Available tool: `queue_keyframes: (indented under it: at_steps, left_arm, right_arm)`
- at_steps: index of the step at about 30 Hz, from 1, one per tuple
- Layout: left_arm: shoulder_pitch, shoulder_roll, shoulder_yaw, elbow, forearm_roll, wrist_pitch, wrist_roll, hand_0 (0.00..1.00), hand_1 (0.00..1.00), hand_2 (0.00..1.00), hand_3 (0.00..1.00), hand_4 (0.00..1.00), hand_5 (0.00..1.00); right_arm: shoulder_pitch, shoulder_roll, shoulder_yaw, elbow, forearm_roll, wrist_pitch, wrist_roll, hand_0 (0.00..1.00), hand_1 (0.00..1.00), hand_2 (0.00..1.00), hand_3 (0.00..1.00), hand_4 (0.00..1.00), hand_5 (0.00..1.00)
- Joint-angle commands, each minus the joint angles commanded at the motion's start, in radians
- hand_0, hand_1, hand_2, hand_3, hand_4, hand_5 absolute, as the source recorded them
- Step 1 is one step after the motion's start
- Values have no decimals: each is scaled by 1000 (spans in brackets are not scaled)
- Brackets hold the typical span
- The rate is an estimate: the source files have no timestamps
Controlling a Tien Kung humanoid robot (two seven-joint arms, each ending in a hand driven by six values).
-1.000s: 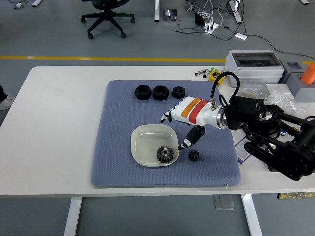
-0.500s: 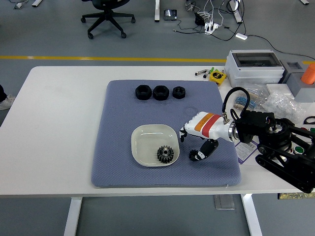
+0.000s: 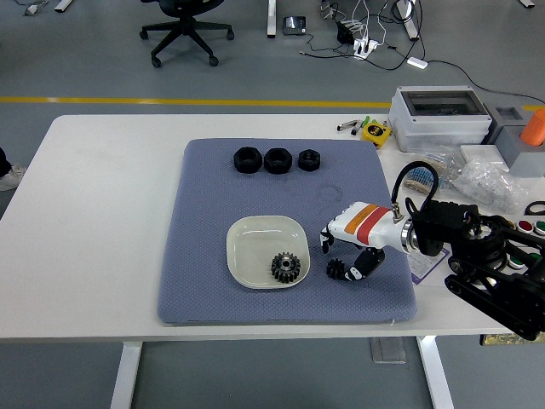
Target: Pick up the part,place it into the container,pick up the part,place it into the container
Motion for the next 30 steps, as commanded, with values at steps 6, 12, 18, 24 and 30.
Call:
queue_keyframes:
  at_steps: [6, 12, 18, 24, 30]
  left_arm:
    - [-3, 0, 6, 0, -11, 1, -2, 741, 696, 638, 584, 640, 620]
    - [-3, -1, 8, 0, -13, 1, -2, 741, 696, 639, 584, 641, 619]
    - [-3, 0, 9, 0, -17, 2, -3, 741, 695, 638, 584, 640, 619]
    - [-3, -1, 6, 0, -12, 1, -2, 742, 697, 638, 583, 640, 620]
    - [-3, -1, 6, 0, -12, 2, -2, 741, 696, 639, 582, 640, 621]
  right_arm:
    - [-2, -1, -6, 1, -1, -3, 2, 162, 276, 599, 598, 730, 281]
    - [-5, 3, -12, 4, 3, -8, 4, 158, 275, 587, 592, 726, 281]
    - [-5, -1, -17, 5, 4, -5, 6, 157, 272, 554, 554, 689, 249]
    - [-5, -2, -19, 5, 11, -8, 12, 141, 255, 469, 480, 635, 205]
    - [-5, -2, -21, 6, 24, -17, 21, 116, 223, 405, 445, 728, 181]
